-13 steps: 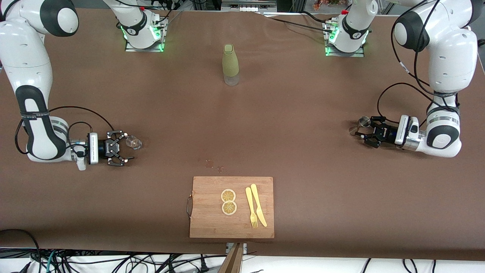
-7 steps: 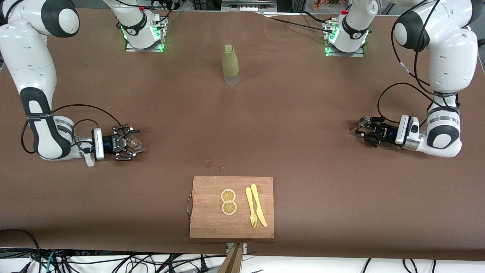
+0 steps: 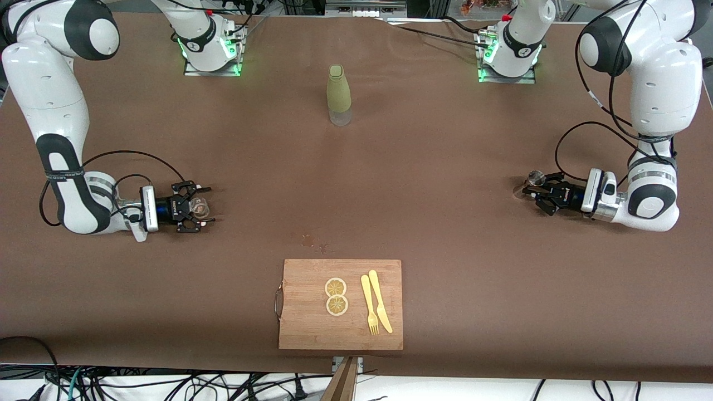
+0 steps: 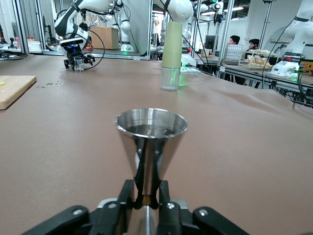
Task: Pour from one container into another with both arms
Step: 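Close the right gripper on the beaker while the left gripper grasps the jigger, then lift the beaker with the right gripper while the left gripper lifts the jigger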
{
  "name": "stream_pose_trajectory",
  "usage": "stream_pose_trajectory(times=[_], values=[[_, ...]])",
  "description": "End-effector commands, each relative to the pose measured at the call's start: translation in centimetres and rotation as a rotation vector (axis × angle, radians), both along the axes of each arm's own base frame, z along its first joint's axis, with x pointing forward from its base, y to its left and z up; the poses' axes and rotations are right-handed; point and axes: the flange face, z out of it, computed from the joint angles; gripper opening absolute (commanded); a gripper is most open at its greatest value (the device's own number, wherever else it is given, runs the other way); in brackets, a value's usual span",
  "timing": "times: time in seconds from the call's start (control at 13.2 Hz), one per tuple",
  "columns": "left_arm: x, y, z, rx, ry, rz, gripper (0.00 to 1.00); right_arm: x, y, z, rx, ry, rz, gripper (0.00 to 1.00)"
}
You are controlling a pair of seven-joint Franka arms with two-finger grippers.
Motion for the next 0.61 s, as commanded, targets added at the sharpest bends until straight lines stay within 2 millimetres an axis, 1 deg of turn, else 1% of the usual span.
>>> stream_pose_trajectory(times=[0.0,0.08,0.3,0.38,0.46,0.53], values=[[-0.08,0.39,-0.07,-0.051,-0.126,-0.028,0.02,0.12,-0.02,0.28,0.031,-0.017,-0.011,0.87],[-0.07,0.39,-0.06,-0.052,-0.127,-0.026,0.00,0.17,-0.03,0.34,0.032,-0.018,-0.011,0.81],[0.17,0.23,-0.06,-0.070,-0.152,-0.007,0.00,0.27,-0.25,0.37,0.027,-0.021,-0.014,0.75],[0.16,0.42,-0.08,-0.082,-0.187,-0.002,0.00,0.28,-0.27,0.36,0.026,-0.026,-0.014,0.65],[-0.04,0.99,-0.34,-0.081,-0.186,0.025,0.00,0.33,-0.37,0.48,0.025,-0.030,-0.012,0.59],[-0.28,1.10,-0.85,-0.077,-0.162,0.037,0.00,0.38,-0.48,0.52,0.024,-0.031,-0.014,0.56]])
